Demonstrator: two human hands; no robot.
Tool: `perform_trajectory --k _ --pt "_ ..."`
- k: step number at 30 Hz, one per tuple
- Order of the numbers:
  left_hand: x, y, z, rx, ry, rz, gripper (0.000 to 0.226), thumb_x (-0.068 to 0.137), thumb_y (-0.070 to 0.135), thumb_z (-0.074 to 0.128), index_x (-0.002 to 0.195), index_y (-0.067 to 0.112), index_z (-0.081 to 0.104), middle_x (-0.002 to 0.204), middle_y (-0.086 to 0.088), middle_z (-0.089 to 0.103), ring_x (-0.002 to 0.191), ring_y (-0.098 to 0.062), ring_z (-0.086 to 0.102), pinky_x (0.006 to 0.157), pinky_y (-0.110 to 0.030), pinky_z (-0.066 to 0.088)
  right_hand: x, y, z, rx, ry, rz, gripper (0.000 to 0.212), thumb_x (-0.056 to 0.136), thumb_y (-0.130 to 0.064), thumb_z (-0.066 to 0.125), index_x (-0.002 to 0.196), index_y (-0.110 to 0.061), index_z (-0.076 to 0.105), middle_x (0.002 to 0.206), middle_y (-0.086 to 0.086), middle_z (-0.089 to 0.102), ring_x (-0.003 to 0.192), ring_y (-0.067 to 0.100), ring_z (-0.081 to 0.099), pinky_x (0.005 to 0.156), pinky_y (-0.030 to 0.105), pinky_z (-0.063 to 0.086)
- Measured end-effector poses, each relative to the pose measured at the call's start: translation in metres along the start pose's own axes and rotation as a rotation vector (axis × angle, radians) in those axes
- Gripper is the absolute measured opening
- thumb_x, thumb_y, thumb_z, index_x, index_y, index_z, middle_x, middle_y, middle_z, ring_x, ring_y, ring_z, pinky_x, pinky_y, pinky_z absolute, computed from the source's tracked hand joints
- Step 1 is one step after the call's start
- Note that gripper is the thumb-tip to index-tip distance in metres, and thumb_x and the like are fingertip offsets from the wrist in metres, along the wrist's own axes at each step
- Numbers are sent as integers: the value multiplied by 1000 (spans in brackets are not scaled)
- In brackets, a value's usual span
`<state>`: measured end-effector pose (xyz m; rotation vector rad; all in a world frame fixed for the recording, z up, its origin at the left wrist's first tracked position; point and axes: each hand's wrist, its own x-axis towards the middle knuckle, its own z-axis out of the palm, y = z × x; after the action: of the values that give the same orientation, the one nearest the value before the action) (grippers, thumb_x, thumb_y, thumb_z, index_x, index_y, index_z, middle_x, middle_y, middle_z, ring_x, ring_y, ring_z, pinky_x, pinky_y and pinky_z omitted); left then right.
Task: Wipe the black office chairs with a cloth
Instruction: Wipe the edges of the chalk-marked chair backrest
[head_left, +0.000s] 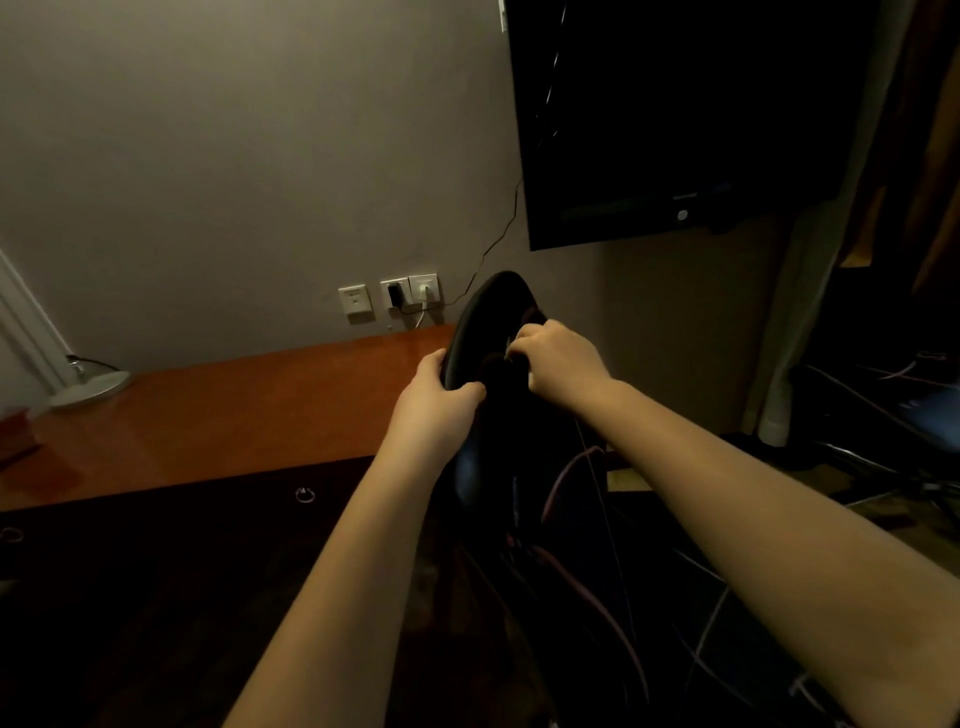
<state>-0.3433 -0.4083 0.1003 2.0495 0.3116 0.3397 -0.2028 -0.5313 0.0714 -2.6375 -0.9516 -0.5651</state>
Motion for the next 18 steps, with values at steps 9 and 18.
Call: perform_trajectory --k 9,18 --pt "-9 6 -1 -7 6 -36 63 92 22 57 149 23 29 131 -5 52 100 -20 56 72 -27 47 -79 -35 -26 25 -32 -167 43 87 -9 58 129 -20 58 133 -6 52 117 18 45 80 26 46" --pt "-22 12 0 -10 17 -44 64 93 21 57 150 21 27 139 -8 48 114 -24 53 79 -29 43 -162 -61 -40 144 16 -316 39 85 -13 62 124 -16 63 126 -3 59 114 20 51 80 26 48"
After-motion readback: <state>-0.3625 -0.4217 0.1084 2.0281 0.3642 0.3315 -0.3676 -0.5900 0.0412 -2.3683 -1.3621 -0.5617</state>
